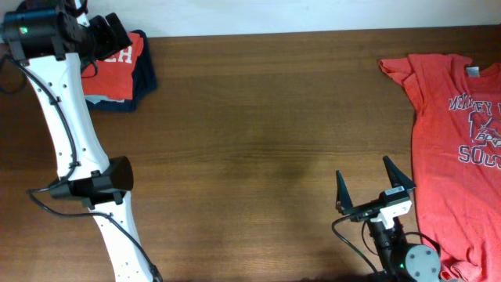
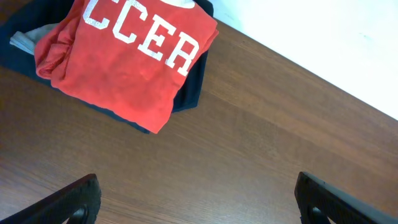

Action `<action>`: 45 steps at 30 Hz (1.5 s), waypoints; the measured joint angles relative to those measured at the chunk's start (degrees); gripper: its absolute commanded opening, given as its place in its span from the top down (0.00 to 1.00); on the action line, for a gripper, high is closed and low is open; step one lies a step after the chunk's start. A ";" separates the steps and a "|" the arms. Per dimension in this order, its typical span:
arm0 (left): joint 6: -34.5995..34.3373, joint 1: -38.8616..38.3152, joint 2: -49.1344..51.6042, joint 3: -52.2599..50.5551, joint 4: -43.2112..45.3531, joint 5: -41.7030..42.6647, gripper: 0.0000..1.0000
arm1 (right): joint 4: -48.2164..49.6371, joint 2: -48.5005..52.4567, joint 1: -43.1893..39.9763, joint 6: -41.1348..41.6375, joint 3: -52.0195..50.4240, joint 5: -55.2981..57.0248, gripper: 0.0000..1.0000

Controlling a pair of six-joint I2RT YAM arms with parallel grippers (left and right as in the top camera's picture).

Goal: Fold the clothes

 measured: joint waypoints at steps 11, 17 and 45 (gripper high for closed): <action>0.00 0.00 0.00 0.00 0.00 0.00 0.01 | -4.07 0.00 -2.97 0.04 -3.80 1.73 0.01; 0.00 0.00 0.00 0.00 0.00 0.00 0.01 | -9.29 -0.07 -2.97 0.00 -3.91 2.97 0.01; 0.00 0.00 0.00 0.00 0.00 0.00 0.01 | -11.10 -0.07 -2.97 0.02 -3.91 3.87 0.02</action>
